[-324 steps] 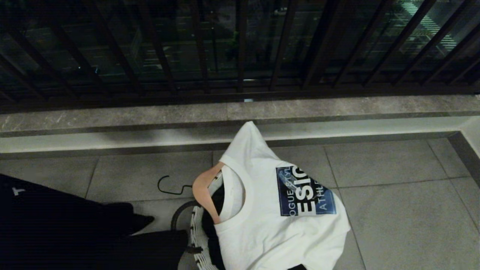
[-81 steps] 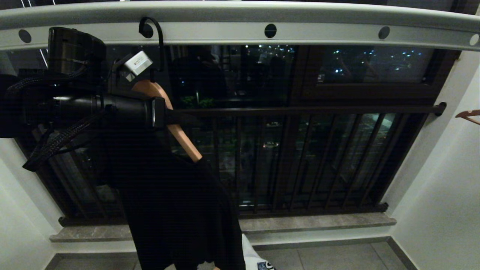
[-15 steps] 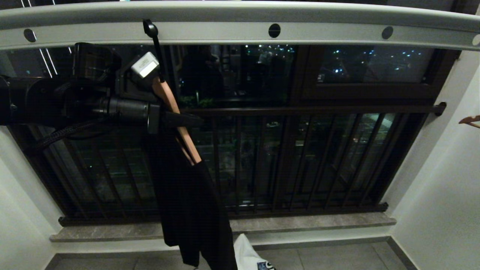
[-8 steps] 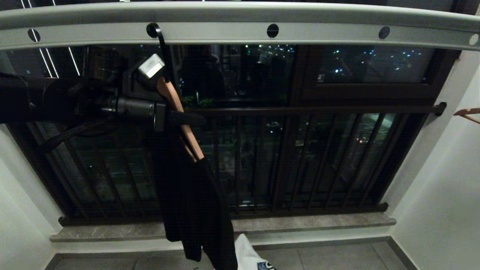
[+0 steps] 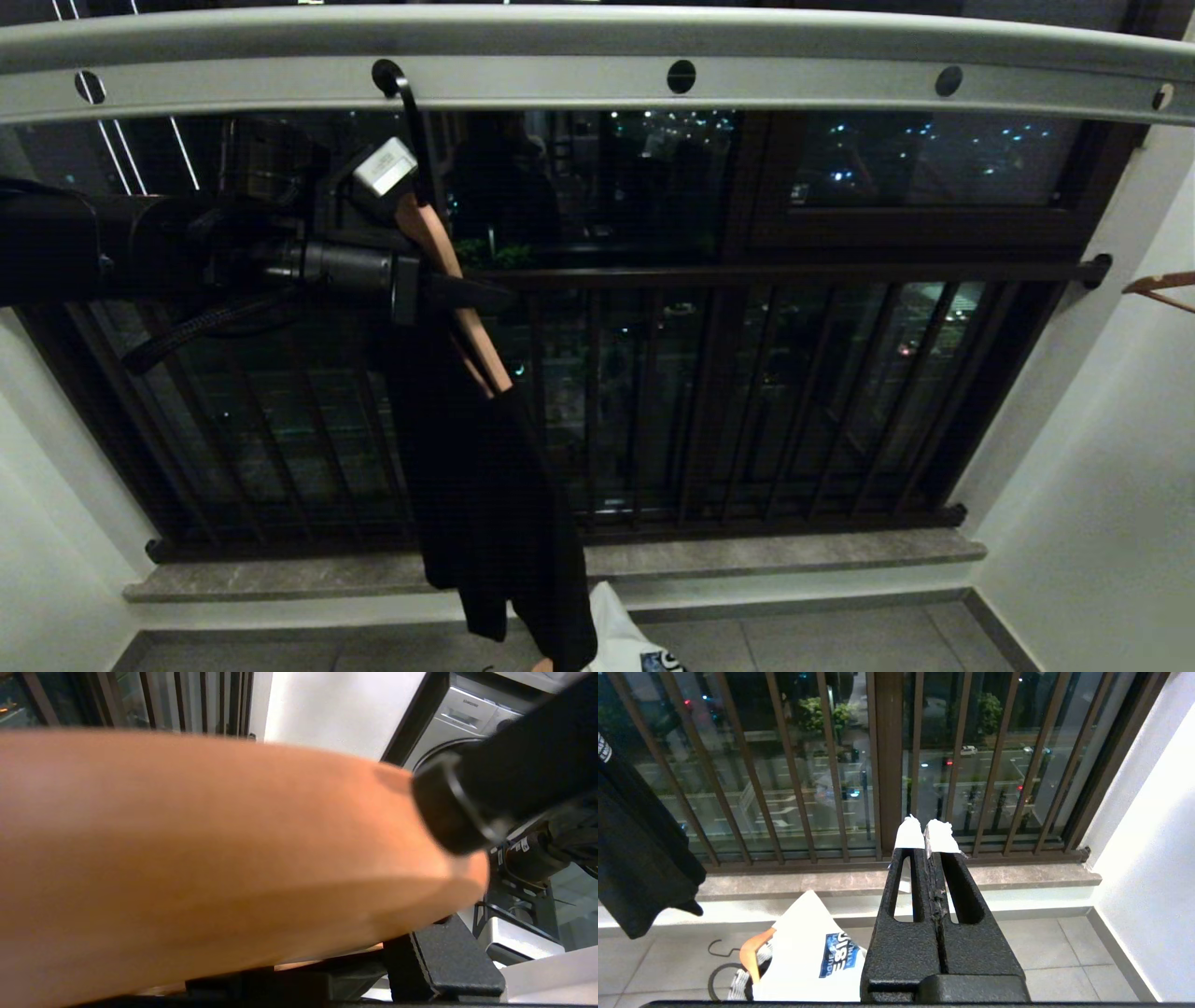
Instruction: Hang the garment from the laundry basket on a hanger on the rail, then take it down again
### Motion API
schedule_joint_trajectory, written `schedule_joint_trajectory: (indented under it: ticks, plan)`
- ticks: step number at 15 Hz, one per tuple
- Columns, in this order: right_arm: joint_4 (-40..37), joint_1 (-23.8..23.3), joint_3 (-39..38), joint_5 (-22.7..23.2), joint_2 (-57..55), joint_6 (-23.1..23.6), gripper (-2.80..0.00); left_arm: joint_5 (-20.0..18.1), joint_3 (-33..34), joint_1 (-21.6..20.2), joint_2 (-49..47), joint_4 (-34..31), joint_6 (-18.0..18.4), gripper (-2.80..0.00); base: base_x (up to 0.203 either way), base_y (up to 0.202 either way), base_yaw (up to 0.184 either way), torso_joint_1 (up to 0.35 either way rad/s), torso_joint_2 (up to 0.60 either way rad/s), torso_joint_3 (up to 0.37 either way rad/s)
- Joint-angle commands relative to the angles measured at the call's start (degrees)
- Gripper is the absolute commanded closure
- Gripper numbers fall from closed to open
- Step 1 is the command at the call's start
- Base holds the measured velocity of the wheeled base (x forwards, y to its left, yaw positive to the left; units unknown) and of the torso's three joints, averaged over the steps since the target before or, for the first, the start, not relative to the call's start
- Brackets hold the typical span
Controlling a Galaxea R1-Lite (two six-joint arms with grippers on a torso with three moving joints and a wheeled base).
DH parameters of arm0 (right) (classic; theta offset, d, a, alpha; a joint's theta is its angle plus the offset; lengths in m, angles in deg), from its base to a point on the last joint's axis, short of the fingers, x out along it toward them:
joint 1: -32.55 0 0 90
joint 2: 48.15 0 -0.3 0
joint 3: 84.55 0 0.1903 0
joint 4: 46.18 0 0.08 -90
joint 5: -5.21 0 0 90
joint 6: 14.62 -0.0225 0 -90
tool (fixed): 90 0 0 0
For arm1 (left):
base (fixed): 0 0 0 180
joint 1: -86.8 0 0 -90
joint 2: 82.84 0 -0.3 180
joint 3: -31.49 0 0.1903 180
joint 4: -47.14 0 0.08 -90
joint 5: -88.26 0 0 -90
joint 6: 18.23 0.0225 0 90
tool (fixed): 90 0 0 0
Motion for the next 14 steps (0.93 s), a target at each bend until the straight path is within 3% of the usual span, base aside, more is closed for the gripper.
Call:
schedule_joint_trajectory:
  ticks: [1,14]
  plan:
    - [0.00,0.00,0.00,-0.02,0.01,-0.11,0.00,-0.34,-0.55,-0.15,-0.29,-0.05,-0.02,0.00,0.000,0.000,0.000,0.000,0.00,0.000]
    - [-0.02,0.00,0.00,-0.02,0.01,-0.11,0.00,-0.34,-2.75,-0.17,-1.96,-0.57,-0.19,0.00,0.000,0.000,0.000,0.000,0.00,0.000]
